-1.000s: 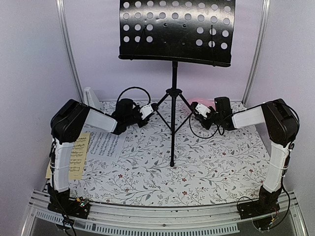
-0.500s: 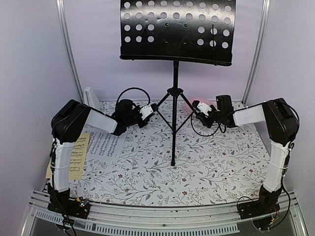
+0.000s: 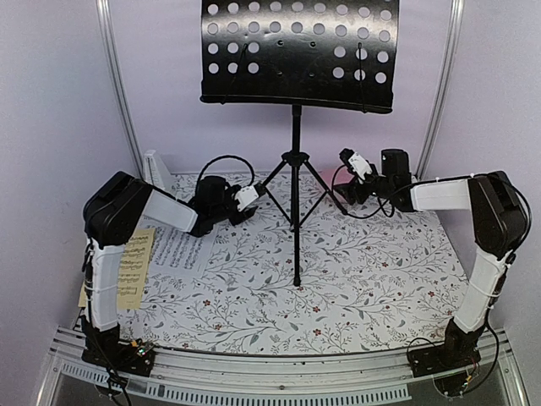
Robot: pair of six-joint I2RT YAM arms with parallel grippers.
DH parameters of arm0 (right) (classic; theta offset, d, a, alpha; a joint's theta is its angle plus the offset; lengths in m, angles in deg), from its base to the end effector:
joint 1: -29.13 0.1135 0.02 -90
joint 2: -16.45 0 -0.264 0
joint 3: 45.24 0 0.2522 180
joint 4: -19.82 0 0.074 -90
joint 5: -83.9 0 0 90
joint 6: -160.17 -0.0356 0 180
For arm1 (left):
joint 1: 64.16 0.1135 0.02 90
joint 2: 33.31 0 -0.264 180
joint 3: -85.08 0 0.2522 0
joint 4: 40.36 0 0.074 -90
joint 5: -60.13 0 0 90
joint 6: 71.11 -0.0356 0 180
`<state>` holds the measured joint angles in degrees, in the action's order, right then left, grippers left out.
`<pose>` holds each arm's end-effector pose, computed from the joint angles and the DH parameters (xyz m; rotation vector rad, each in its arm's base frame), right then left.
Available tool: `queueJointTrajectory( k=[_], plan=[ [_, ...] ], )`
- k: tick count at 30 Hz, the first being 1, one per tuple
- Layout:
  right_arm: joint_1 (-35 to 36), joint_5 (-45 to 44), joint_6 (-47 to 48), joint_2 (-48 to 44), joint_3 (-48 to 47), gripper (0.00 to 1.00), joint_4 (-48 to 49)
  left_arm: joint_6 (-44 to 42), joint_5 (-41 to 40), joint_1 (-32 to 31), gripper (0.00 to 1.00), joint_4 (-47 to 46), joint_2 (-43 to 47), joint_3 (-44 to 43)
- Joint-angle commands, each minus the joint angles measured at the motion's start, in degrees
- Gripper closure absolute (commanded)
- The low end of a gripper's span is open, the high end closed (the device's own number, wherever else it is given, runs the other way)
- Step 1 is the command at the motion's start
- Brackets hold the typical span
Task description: Set up the instrument practice props
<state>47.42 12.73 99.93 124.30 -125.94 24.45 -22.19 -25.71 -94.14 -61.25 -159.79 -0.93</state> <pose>0.3997 0.1442 0.2085 -0.9834 1.6798 0.1901 0.4075 -0.2381 0.1254 1.1507 1.5271 0.0614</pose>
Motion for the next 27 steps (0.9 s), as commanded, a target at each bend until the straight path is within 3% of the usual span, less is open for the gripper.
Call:
queueJointTrajectory(
  k=[1,4,8,12,16,21,27],
  plan=[
    [0.94,1.77,-7.73,-7.53,2.69,0.12,2.96,3.2,-4.5,-1.83,0.35,1.9,6.62,3.3],
    [1.22,2.37,-11.5,-12.02,6.13,0.0,3.38,9.63,-8.87,-2.68,0.3,6.72,11.33,4.44],
    [1.52,1.4,-18.38,-17.26,10.47,0.01,3.36,26.61,-10.91,-2.72,0.25,19.22,19.74,3.97],
    [1.65,2.53,-31.48,-20.65,12.36,0.01,-0.91,43.44,-10.57,-2.9,0.22,33.22,25.31,4.7],
    [3.25,5.2,-37.05,-25.04,15.53,0.01,-3.51,54.12,-12.74,-2.36,0.2,36.73,33.49,13.14],
    [4.44,5.54,-40.89,-30.37,19.19,0.01,-5.47,66.72,-22.2,5.46,0.21,48.18,40.19,16.57],
    [5.6,5.78,-43.76,-32.27,20.64,0.01,-5.91,72.79,-41.76,10.1,0.29,66.94,33.86,8.82]
  ],
)
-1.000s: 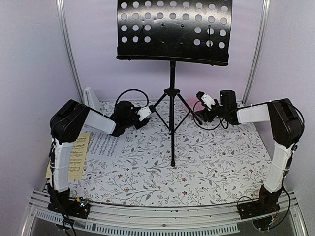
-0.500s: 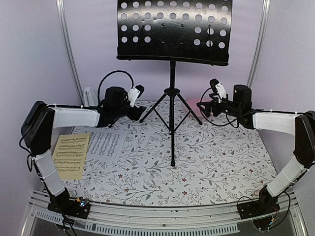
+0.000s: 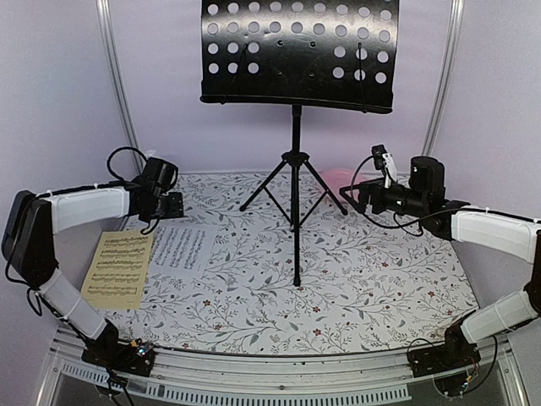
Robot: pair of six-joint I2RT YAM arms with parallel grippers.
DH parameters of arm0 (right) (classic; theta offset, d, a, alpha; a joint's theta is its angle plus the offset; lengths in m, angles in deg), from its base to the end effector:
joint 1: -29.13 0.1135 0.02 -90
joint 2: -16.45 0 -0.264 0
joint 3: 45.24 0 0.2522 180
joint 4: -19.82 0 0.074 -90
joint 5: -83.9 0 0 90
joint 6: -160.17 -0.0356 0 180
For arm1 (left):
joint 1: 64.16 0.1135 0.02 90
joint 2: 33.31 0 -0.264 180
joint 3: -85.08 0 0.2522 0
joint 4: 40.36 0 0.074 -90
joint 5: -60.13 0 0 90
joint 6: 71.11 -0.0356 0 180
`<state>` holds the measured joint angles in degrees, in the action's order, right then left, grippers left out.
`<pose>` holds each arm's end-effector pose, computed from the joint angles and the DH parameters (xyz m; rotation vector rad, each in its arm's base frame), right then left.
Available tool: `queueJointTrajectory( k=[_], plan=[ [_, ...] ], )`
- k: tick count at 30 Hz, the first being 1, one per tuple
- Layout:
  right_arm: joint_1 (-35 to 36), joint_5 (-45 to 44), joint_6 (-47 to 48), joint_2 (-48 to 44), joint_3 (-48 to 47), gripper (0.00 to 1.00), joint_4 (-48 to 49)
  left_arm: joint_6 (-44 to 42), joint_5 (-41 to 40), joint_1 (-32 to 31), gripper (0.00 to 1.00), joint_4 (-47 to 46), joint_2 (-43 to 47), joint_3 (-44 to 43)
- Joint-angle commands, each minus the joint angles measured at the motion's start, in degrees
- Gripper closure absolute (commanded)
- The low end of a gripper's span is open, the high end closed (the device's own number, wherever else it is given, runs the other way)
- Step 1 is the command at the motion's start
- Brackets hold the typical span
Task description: Set up the instrument practice props
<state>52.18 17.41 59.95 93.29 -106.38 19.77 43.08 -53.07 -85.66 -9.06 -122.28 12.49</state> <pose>0.2754 0.1326 0.2734 -0.5021 1.8271 0.7788 0.3113 -0.1076 0.2274 -0.2380 2.3075 0.0899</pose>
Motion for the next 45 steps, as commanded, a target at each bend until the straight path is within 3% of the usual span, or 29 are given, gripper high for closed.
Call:
queueJointTrajectory(
  k=[1,6,17,41,45],
  plan=[
    [0.93,1.22,-3.96,-1.25,1.17,0.01,-1.38,7.97,-16.31,2.2,0.29,16.69,-5.23,-5.66],
    [1.16,1.69,-4.5,-1.34,1.92,0.01,-0.83,8.92,-18.24,4.45,0.32,24.29,-13.77,-11.61],
    [1.12,3.34,-4.5,-1.84,3.05,0.01,0.24,9.12,-21.73,4.85,0.33,30.16,-25.82,-20.92],
    [1.15,3.33,-4.68,-4.11,3.17,0.01,0.61,7.76,-26.77,6.48,0.45,31.41,-34.54,-25.01],
    [1.12,3.62,-4.72,-3.98,3.1,0.01,0.61,7.77,-27.11,6.71,0.51,31.11,-34.87,-24.93]
  ],
)
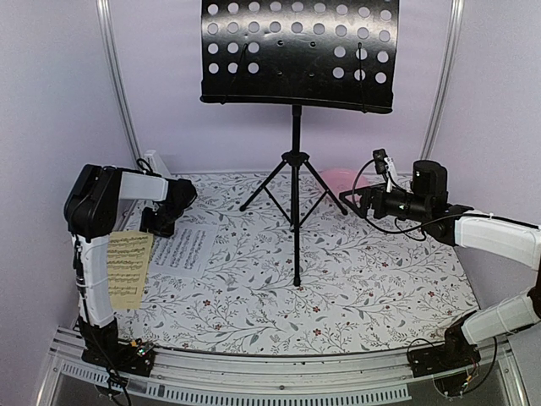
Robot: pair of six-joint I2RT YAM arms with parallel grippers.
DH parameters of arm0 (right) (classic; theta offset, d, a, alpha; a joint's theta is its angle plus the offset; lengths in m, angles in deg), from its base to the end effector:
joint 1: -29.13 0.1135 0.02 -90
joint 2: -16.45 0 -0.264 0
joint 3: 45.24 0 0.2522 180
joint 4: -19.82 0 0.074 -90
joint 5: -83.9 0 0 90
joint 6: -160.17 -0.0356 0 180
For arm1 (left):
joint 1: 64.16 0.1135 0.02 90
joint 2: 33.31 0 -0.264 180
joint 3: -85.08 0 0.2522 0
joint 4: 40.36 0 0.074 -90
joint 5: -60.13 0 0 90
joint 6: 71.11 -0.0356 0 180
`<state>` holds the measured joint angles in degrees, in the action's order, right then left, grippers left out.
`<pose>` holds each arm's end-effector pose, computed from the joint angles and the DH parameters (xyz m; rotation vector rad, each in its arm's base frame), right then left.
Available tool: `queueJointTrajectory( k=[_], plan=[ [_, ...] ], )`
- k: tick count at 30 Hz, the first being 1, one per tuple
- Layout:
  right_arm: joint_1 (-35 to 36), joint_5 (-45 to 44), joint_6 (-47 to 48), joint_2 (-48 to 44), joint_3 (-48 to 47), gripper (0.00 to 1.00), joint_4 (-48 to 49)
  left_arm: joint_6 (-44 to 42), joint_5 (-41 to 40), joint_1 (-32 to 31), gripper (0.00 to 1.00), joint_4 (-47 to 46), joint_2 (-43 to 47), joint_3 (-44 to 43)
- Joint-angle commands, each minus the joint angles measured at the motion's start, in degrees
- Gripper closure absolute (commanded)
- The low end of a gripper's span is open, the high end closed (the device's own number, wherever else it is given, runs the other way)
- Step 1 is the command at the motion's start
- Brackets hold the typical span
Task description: Set up the instrument practice props
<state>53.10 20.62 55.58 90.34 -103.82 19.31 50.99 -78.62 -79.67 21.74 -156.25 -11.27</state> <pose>0.2601 0.1332 0.2717 -0.4908 1.8487 0.8920 0.3842 -0.0788 0.1247 -0.3853 2.5503 1.0573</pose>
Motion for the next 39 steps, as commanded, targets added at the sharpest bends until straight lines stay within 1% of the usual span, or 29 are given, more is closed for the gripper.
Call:
queueJointTrajectory(
  k=[1,7,8,10,12,14,18,25,28,31,32,34,36,39],
  plan=[
    [0.27,0.37,-0.35,-1.03,0.46,0.01,1.07,-0.23,-1.6,0.72,0.53,0.15,-0.9,-1.15],
    [0.26,0.31,-0.18,-1.5,0.59,0.01,0.85,-0.88,-1.37,0.79,0.72,-0.57,-1.23,-1.35],
    [0.25,0.28,-0.11,-1.69,0.61,0.01,0.69,-0.86,-1.28,0.81,0.72,-0.65,-1.25,-1.28],
    [0.25,0.05,0.01,-1.94,0.61,0.01,0.32,-0.78,-1.03,0.8,0.71,-0.73,-1.28,-1.18],
    [0.2,-0.04,0.17,-2.28,0.63,0.01,0.19,-0.88,-0.39,0.78,0.64,-0.97,-1.34,-1.13],
    [0.27,-0.08,0.18,-2.47,0.63,0.01,0.11,-1.39,0.04,0.82,0.62,-1.52,-1.54,-1.09],
    [0.27,-0.1,0.33,-2.61,0.56,0.01,0.06,-1.83,-0.66,0.87,0.62,-1.68,-2.57,-1.51],
    [0.22,-0.44,0.52,-3.09,0.84,0.01,-0.14,-1.59,-1.51,1.02,0.66,-1.49,-3.79,-1.16],
    [0.28,-0.4,0.55,-3.26,0.8,0.01,-0.24,-1.15,-1.24,0.93,0.71,-1.51,-3.62,-0.96],
    [0.2,-0.44,0.68,-3.61,0.89,0.01,-0.33,-0.87,-1.41,0.22,0.81,-1.1,-2.68,-1.05],
    [0.23,-0.44,0.74,-3.72,0.93,0.01,-0.34,-0.55,-1.55,-0.18,0.86,-0.42,-2.21,-1.39],
    [0.25,-0.32,0.81,-3.91,0.93,0.01,-0.34,-0.33,-1.63,-1.31,0.92,0.74,-0.82,-2.18],
    [0.26,0.07,0.82,-4.06,0.73,0.01,-0.34,-1.1,-0.45,-2.75,1.0,1.45,0.98,-2.79],
    [0.2,1.3,0.57,-4.1,0.63,0.01,-0.27,0.84,1.86,-5.32,1.0,4.43,3.33,-4.49]
  ],
)
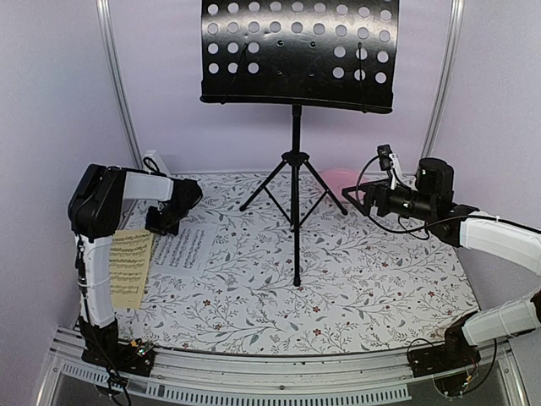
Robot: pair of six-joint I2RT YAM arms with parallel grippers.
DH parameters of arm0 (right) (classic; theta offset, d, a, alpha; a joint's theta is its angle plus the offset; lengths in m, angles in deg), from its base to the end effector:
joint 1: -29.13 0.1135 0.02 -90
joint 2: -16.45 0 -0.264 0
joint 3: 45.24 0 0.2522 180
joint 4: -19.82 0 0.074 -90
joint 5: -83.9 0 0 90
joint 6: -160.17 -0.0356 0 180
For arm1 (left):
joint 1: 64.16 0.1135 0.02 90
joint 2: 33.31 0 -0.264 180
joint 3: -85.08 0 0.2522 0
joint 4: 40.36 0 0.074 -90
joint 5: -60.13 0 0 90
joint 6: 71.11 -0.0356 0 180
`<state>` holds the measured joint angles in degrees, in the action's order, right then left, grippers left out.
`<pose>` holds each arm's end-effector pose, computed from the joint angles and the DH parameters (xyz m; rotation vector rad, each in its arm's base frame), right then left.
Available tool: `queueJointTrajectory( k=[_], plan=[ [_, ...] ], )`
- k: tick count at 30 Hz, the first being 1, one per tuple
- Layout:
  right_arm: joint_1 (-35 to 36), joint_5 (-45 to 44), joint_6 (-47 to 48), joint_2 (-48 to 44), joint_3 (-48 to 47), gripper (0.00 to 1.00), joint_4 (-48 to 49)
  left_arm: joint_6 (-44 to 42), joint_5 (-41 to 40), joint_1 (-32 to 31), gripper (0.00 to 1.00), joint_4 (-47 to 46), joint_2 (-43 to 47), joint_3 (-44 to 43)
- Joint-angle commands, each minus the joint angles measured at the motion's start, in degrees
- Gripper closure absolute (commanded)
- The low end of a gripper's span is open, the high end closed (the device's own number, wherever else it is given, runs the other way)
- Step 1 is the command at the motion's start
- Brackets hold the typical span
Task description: Set up the instrument practice props
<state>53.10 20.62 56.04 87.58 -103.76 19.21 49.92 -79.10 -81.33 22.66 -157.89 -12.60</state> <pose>0.2528 0.1299 0.2841 -0.5013 1.7983 0.8863 0.3852 -0.0908 0.1195 -0.3124 2.5632 1.0792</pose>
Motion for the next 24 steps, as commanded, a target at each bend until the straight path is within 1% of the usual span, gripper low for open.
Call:
queueJointTrajectory(
  k=[1,5,9,11,17,21,24],
  plan=[
    [0.27,1.84,-0.12,-1.43,0.63,0.01,-0.14,2.24,3.5,-4.76,1.0,3.78,5.81,-3.44],
    [0.21,3.49,-1.17,-1.37,1.05,0.01,0.16,5.1,7.24,-9.95,1.0,5.62,7.73,-5.59],
    [0.21,5.07,-1.98,-1.79,1.57,0.01,0.0,8.4,9.81,-16.67,1.0,7.57,6.74,-9.59],
    [0.2,5.53,-2.84,-3.52,3.17,0.01,-0.04,12.24,11.91,-20.28,1.0,8.44,4.92,-13.46],
    [0.2,5.7,-3.97,-6.52,5.88,0.01,-1.34,18.5,20.8,-22.92,1.0,5.77,0.62,-18.11],
    [0.21,6.42,-3.95,-8.04,6.49,0.01,-3.19,21.45,22.91,-24.89,1.0,5.43,-3.16,-22.11],
    [0.2,6.89,-4.08,-9.58,7.11,0.0,-4.1,23.52,26.41,-25.53,1.0,4.57,-5.12,-23.93]
  ],
)
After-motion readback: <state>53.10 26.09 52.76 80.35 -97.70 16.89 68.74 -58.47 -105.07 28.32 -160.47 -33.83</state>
